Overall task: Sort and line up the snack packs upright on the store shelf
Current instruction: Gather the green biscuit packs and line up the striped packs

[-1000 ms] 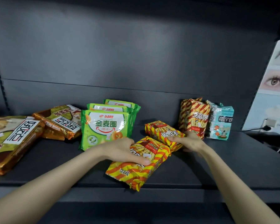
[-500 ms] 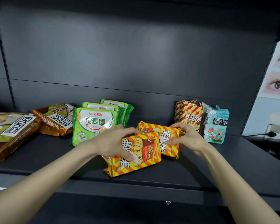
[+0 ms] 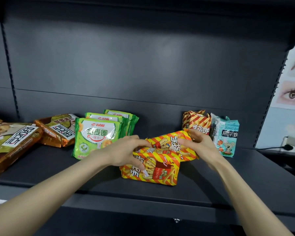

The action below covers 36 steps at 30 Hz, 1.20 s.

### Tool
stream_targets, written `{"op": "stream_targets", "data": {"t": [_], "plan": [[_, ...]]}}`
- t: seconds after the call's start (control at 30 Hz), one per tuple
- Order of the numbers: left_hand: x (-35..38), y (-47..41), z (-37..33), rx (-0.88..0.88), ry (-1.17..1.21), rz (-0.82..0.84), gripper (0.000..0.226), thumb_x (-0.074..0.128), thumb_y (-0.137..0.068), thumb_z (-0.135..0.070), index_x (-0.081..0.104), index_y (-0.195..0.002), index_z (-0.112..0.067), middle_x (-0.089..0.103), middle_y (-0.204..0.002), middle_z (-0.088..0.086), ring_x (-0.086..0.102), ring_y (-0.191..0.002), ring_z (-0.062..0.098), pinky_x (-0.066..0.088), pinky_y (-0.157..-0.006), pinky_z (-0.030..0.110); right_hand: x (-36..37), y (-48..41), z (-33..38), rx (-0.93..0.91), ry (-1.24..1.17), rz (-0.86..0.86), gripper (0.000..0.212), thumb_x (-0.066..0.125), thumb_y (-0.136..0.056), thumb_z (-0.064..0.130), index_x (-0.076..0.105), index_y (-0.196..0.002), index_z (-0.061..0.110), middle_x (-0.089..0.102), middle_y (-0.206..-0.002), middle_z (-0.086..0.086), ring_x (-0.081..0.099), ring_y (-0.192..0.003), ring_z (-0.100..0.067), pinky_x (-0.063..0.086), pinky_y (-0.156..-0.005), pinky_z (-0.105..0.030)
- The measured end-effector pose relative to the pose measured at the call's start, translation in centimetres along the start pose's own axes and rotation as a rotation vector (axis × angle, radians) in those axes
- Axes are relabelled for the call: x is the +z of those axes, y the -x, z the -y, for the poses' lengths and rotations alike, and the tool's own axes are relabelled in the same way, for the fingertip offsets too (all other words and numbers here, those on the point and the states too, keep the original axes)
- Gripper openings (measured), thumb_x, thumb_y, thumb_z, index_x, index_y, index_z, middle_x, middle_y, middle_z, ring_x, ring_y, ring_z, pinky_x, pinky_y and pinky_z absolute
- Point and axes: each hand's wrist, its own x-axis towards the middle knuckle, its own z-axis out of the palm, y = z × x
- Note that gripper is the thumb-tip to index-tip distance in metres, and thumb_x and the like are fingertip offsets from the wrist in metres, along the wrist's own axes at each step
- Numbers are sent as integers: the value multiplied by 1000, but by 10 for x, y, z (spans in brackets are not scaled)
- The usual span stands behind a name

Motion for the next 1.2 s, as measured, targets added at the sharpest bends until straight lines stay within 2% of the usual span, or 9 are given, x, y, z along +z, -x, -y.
{"op": "stream_targets", "data": {"t": [0.13, 0.3, 0.43, 0.6, 0.7, 0.87, 0.97, 1.1, 1.2], "plan": [[-1, 0, 0, -109, -23, -21, 86, 80, -70, -40, 34, -141, -23, 45, -134, -1, 43, -123, 17, 42, -99, 31, -1, 1, 0, 33, -41, 21, 56, 73, -79, 27, 46, -128, 22, 52, -114, 9, 57, -91, -2, 51, -59, -12], [-10, 4, 4, -194, -52, 42, 72, 84, -65, -34, 46, -125, -20, 55, -114, -5, 52, -101, 15, 46, -82, 27, -3, 4, -2, 60, -52, 85, 71, 76, -63, 45, 48, -126, 30, 50, -132, 1, 55, -118, -22, 52, -94, -44], [-21, 10, 0, -151, 250, -116, 57, 88, -59, -29, 57, -106, -24, 62, -101, -8, 60, -86, 8, 51, -70, 22, -5, 2, 8, -5, 14, -83, 69, 79, -73, 27, 48, -133, 12, 51, -127, -3, 63, -86, -7, 53, -64, -15], [-35, 5, -8, -98, 583, -312, 63, 91, -54, -20, 57, -107, -28, 62, -103, -5, 64, -94, 10, 55, -81, 22, -3, -7, 20, -111, 160, -304, 71, 84, -63, 41, 57, -123, 14, 59, -115, 2, 55, -106, -14, 46, -87, -28], [-38, -8, -20, 0, 600, -369, 68, 90, -56, -13, 54, -113, -22, 62, -105, -5, 61, -96, 5, 50, -80, 12, 8, -12, 24, -147, 202, -285, 69, 85, -61, 40, 57, -119, 15, 59, -111, 4, 56, -102, -13, 46, -86, -27], [-23, -31, -38, 124, 472, -359, 51, 83, -68, -24, 58, -112, -22, 64, -106, -7, 62, -98, 7, 55, -84, 32, 19, -15, 17, -151, 151, -174, 49, 72, -80, 35, 53, -121, 17, 61, -102, 6, 62, -98, -14, 50, -76, -23], [-5, -38, -34, 129, 447, -350, 64, 78, -75, -29, 48, -131, -36, 47, -120, -4, 49, -115, 12, 51, -90, 27, 16, -9, 16, -147, -1, -49, 33, 52, -93, 37, 51, -123, 23, 57, -109, 10, 57, -109, -11, 46, -74, -17], [23, -33, -29, -23, 617, -322, 112, 86, -58, -37, 16, -145, -44, 34, -132, -2, 44, -120, 13, 50, -93, 26, 7, -5, 0, 17, -198, 133, 85, 55, -73, 72, 25, -144, 37, 45, -137, 10, 47, -124, -14, 42, -102, -43], [42, -33, -24, -173, 755, -266, 131, 83, -46, -49, 4, -150, -32, 31, -148, -3, 38, -133, 16, 40, -107, 41, -2, -1, -10, 82, -211, 290, 108, 77, -53, 60, 20, -143, 42, 46, -139, 8, 52, -123, -16, 43, -103, -46]]}}
